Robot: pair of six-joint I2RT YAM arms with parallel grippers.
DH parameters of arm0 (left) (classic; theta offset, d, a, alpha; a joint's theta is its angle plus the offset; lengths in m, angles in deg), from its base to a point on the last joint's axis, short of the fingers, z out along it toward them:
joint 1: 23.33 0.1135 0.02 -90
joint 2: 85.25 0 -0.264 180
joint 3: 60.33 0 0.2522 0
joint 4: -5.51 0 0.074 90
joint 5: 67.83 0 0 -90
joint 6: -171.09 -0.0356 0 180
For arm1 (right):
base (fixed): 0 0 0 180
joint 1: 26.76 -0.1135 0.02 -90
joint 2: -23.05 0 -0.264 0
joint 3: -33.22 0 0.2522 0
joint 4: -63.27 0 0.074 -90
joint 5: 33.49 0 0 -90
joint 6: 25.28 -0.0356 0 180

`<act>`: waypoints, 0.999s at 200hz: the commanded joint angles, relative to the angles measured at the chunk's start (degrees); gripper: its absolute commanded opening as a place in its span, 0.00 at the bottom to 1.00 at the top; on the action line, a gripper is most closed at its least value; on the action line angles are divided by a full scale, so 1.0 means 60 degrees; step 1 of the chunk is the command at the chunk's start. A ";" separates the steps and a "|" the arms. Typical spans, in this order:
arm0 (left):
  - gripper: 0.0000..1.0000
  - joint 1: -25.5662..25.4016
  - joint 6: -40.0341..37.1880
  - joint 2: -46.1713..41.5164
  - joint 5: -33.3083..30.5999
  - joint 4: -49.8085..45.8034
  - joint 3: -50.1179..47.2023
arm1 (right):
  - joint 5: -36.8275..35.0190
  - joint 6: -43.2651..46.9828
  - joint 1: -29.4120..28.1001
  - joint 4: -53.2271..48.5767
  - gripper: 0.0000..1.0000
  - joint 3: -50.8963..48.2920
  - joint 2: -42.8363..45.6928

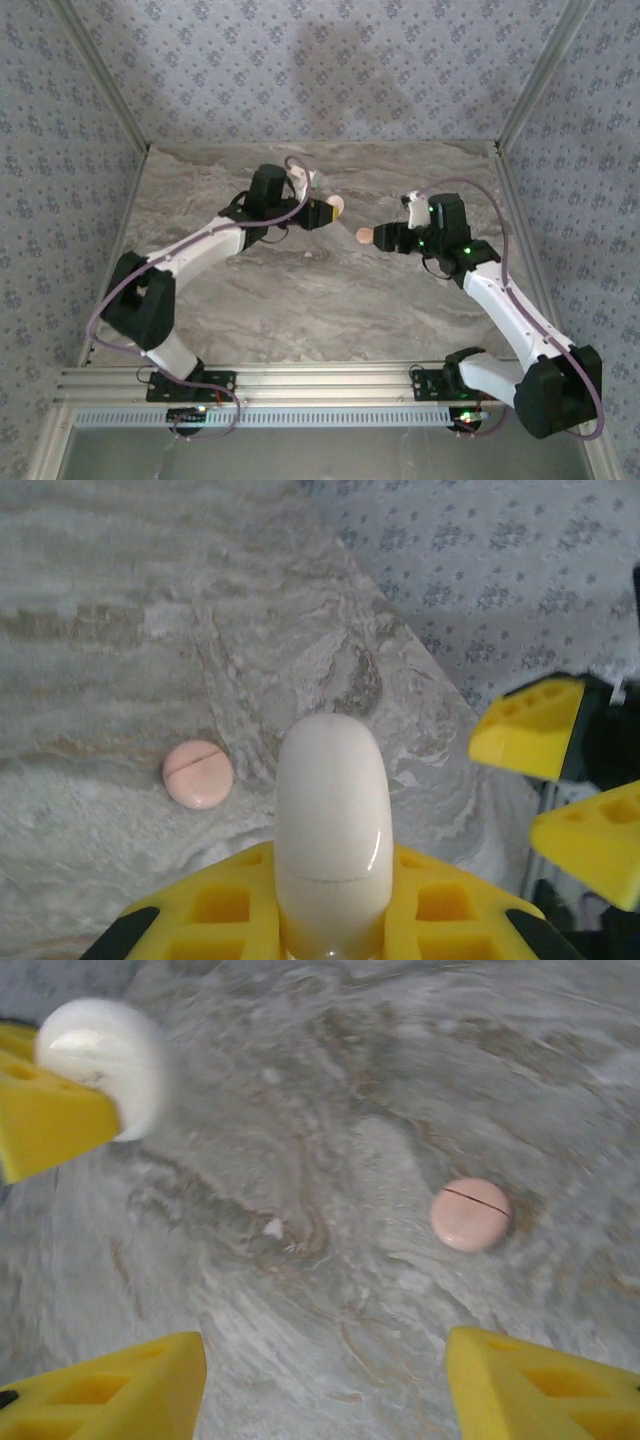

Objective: Insert wireless bluetooth earbuds into charging case

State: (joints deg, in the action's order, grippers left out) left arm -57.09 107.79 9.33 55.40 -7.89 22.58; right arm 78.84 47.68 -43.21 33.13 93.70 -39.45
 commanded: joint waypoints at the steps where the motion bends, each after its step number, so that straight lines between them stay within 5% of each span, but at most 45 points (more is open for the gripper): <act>1: 0.17 -0.0001 0.1689 0.1022 0.0406 -0.2337 0.1448 | -0.0747 -0.1934 0.0262 0.0650 0.65 -0.0568 0.0622; 57: 0.17 -0.0042 0.3529 0.2614 0.0745 -0.1789 0.1756 | -0.1260 -0.2532 0.0409 0.0431 0.64 -0.1207 0.1188; 200: 0.23 0.0101 0.4191 0.4886 0.0687 -0.2641 0.3177 | -0.1366 -0.2670 0.0412 -0.0362 0.63 -0.1176 0.1842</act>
State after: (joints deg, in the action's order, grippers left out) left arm -57.09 132.14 37.92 58.57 -21.07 39.87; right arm 71.82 31.55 -41.06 32.37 86.20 -28.69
